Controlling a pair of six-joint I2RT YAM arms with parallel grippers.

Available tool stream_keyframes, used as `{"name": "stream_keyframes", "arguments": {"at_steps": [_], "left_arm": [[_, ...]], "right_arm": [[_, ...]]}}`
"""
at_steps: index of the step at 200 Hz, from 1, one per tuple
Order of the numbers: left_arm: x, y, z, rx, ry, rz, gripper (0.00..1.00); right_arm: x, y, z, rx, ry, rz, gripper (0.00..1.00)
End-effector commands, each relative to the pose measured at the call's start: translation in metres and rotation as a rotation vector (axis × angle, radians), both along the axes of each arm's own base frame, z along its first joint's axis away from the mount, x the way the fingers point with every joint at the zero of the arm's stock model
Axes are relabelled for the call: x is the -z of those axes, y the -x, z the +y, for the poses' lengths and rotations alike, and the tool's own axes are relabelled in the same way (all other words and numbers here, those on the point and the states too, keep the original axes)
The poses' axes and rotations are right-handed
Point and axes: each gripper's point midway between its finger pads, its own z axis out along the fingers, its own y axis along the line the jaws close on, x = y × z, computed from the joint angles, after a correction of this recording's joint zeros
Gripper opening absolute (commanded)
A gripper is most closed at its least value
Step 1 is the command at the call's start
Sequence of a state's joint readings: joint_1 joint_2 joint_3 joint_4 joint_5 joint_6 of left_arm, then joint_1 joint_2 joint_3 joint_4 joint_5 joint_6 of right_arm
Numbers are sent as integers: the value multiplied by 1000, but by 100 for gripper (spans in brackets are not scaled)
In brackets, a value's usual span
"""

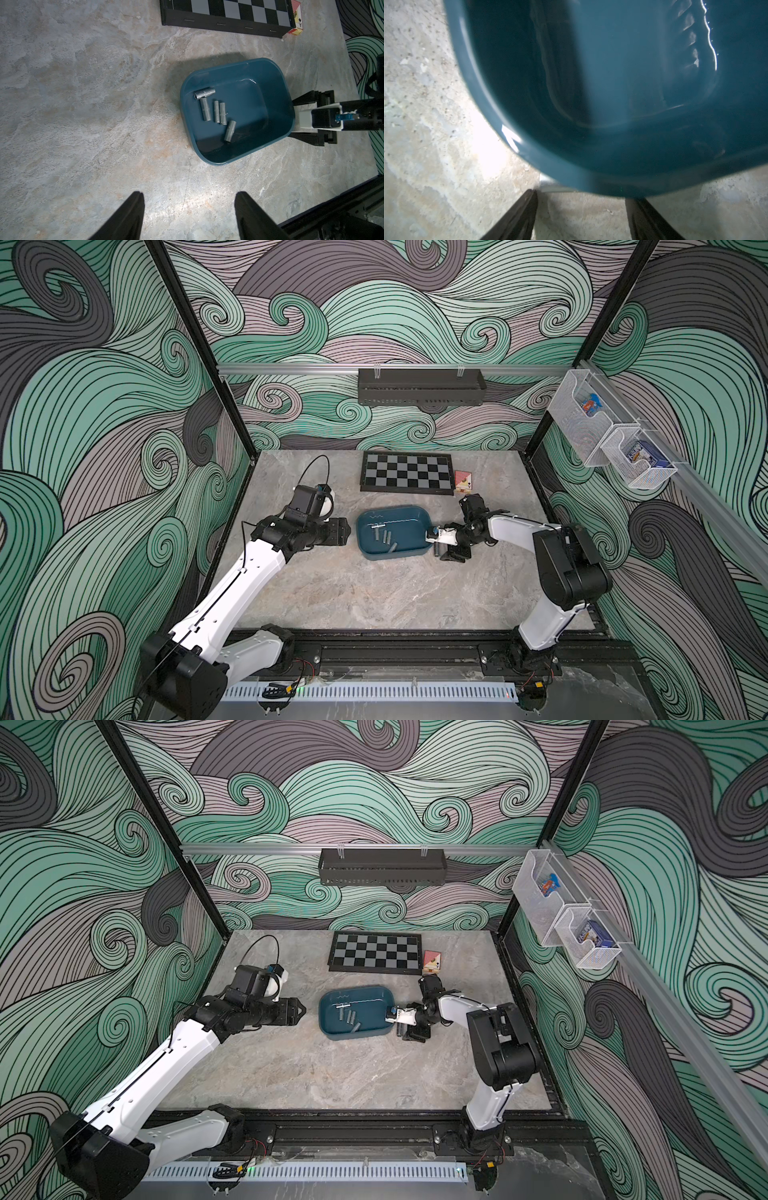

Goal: Take out the socket from the storage box
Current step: Place the socket head at the center of the board.

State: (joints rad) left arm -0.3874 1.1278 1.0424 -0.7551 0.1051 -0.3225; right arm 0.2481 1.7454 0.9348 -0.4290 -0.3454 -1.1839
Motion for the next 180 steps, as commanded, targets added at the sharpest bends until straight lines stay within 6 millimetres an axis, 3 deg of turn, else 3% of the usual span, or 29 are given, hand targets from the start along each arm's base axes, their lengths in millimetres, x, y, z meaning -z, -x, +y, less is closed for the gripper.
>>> {"name": "stream_keyframes", "arguments": {"at_steps": [1,23,64,100,125,152,180], "left_arm": [[-2,1,0,10,4,-11,73],[-2,1,0,10,3,-10,73],[-3,0,3,-4,-2,-19,73],[-5,0,6,-22,-5,-38,73],[-3,-1,2,-5,3,-34,72],[-21,-2,-17,43,26,-8,70],[-33,-11,-40,49,-62,44,67]], "right_arm": [[-2,-3,5,-3,-23,-4,72],[-11,-11,4,23,-23,-39,72],[-55,-31,-4,161,-26,-140,73],[-112,-47,-26,466,-41,-243,73],[-173,-55,-46,813,-167,-311,72],[-233,-40,-53,1088,-434,-287,68],[-257,-11,-59,1227,-600,-217,63]]}}
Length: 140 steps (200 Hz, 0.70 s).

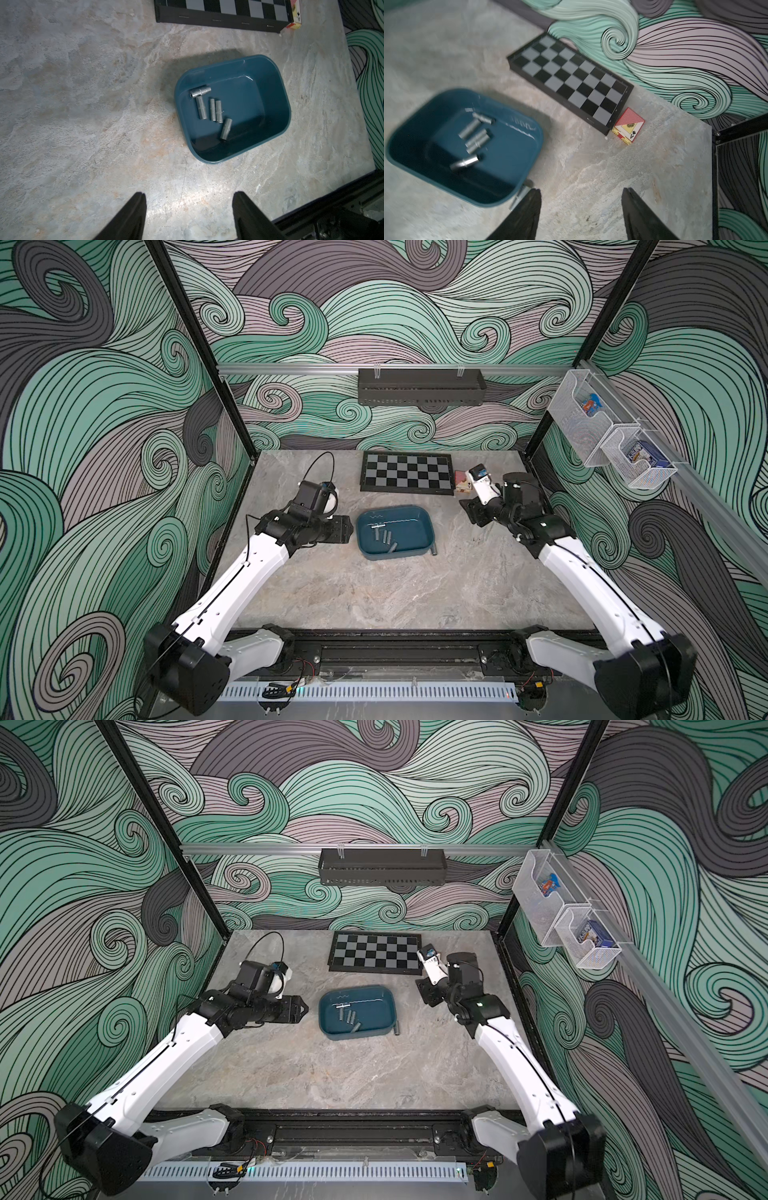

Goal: Take out the socket from the storage box
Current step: Place the socket head at the center of the board, then pick up the socket head from the storage box.

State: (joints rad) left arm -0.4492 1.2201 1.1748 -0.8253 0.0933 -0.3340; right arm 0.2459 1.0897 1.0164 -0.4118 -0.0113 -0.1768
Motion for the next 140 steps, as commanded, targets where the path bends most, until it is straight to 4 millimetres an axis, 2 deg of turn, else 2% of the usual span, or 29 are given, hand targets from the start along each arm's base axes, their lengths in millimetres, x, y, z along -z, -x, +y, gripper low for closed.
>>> {"name": "stream_keyframes", "arguments": {"at_steps": [1,18,20,34,59,80,97,140], "left_arm": [[-18,-6,-20,6,-50,17,67],[-10,-12,-41,10,-113,29,66],[-2,-14,-45,11,-130,49,66],[22,-21,-59,-1,-173,108,65],[68,-33,-68,-58,-256,254,61],[100,-46,-74,-88,-300,295,57],[117,-54,-73,-114,-333,301,55],[145,-70,-80,-142,-348,303,48]], "right_arm": [[-12,21,-9,189,-259,63,63],[-10,38,-5,208,-369,94,58],[-9,40,-4,208,-381,101,57],[-3,52,3,183,-441,140,56],[10,67,9,162,-486,184,55],[22,76,13,147,-486,204,55],[30,81,15,133,-483,212,56],[39,89,23,81,-476,188,56]]}}
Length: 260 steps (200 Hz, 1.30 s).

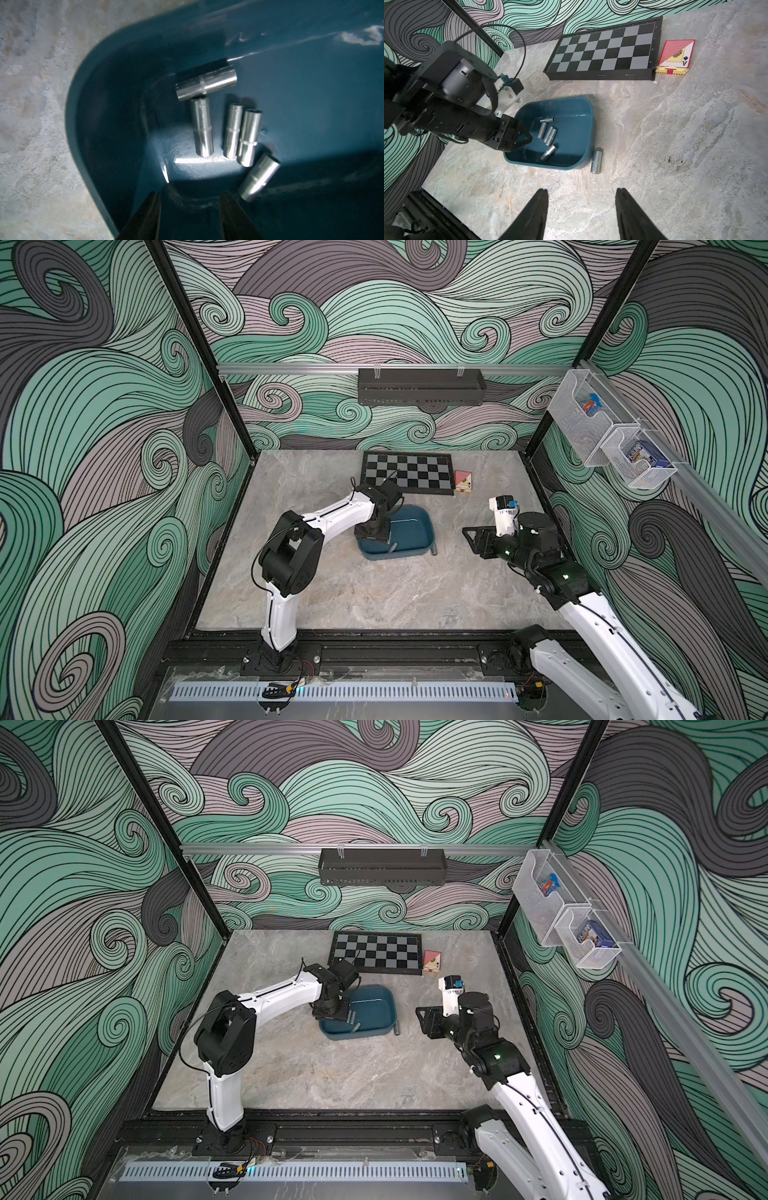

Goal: Take out the socket from the storage box
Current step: Pick up the socket head from the storage box.

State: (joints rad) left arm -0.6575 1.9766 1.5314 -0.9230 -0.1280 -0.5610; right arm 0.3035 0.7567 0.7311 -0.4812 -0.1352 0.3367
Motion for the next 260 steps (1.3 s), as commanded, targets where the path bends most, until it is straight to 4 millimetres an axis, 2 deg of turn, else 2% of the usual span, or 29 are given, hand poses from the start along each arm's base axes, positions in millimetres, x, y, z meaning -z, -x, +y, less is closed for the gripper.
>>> {"name": "stream_keyframes", "arguments": {"at_steps": [1,41,90,143,192,214,230,260], "left_arm": [[-3,-20,-6,-43,3,-55,48],[7,-37,-9,-73,7,-100,48],[20,-48,-12,-92,-6,-89,41],[45,-42,-4,-105,-40,-48,36],[60,-41,-5,-101,-38,-29,26],[62,-40,-5,-95,-34,-25,17],[58,-39,-5,-93,-25,-31,15],[35,-40,-6,-86,-2,-62,5]], "right_arm": [[-5,3,7,-30,-28,-42,56],[-5,8,11,-61,-15,-65,57],[-2,10,15,-78,-11,-65,57],[1,11,16,-85,-11,-66,57],[3,12,17,-90,-10,-65,57],[4,12,18,-94,-14,-60,58],[6,12,18,-94,-13,-59,58],[8,13,18,-94,-19,-56,58]]}}
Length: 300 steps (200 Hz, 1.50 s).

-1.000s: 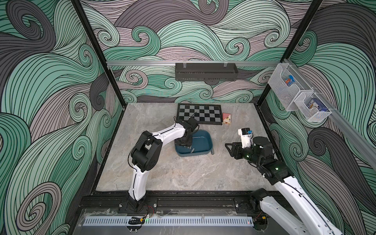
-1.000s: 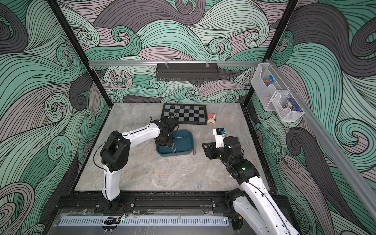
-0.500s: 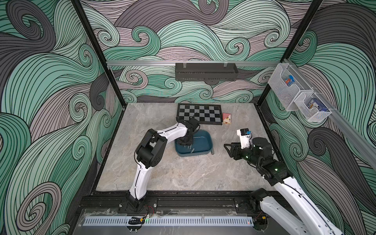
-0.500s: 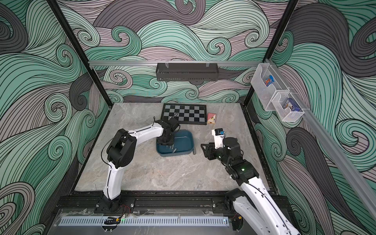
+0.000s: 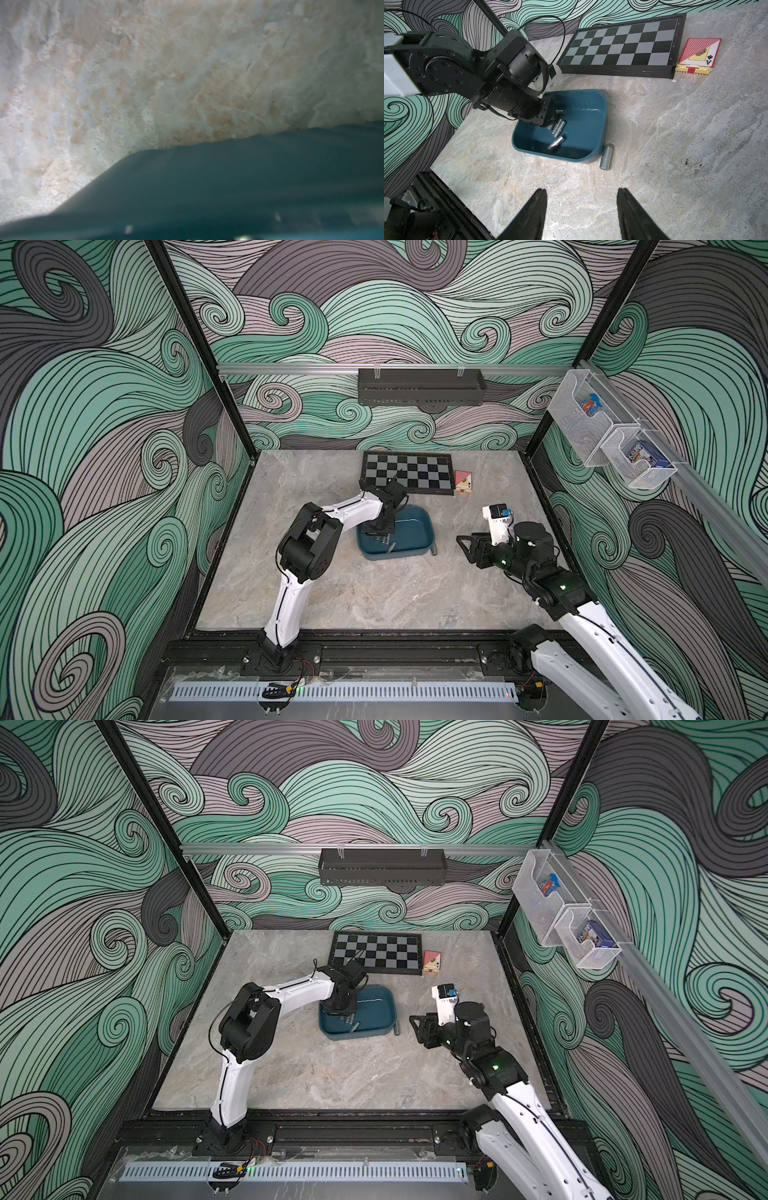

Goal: Take out the socket from the storage box
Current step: Pick up the socket head from the storage box, then place the socket head at the center of the board.

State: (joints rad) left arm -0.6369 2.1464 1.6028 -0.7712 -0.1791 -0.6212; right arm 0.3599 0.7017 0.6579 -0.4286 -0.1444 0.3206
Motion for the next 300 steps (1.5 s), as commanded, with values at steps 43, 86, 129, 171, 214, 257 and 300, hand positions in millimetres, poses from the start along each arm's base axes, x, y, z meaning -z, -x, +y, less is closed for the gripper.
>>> {"name": "stream_keyframes", "arguments": {"at_steps": [43,86,129,171,214,257,300], "left_arm": [[-56,3,5,25,34,-52,0],[-102,6,12,40,47,-114,0],[-128,11,49,18,27,-154,0],[-120,22,104,-53,19,-125,0],[-80,40,122,-102,41,-30,0],[-32,53,116,-139,83,46,0],[-4,60,116,-142,66,91,0]], "right_arm": [[1,0,5,-23,-16,-18,58],[3,-2,6,-19,-23,-7,58],[3,-3,7,-22,-27,0,58],[5,-4,11,-29,-40,14,58],[5,-6,12,-29,-46,13,58],[9,-4,15,-45,-47,26,57],[13,-3,16,-50,-44,34,57]]}}
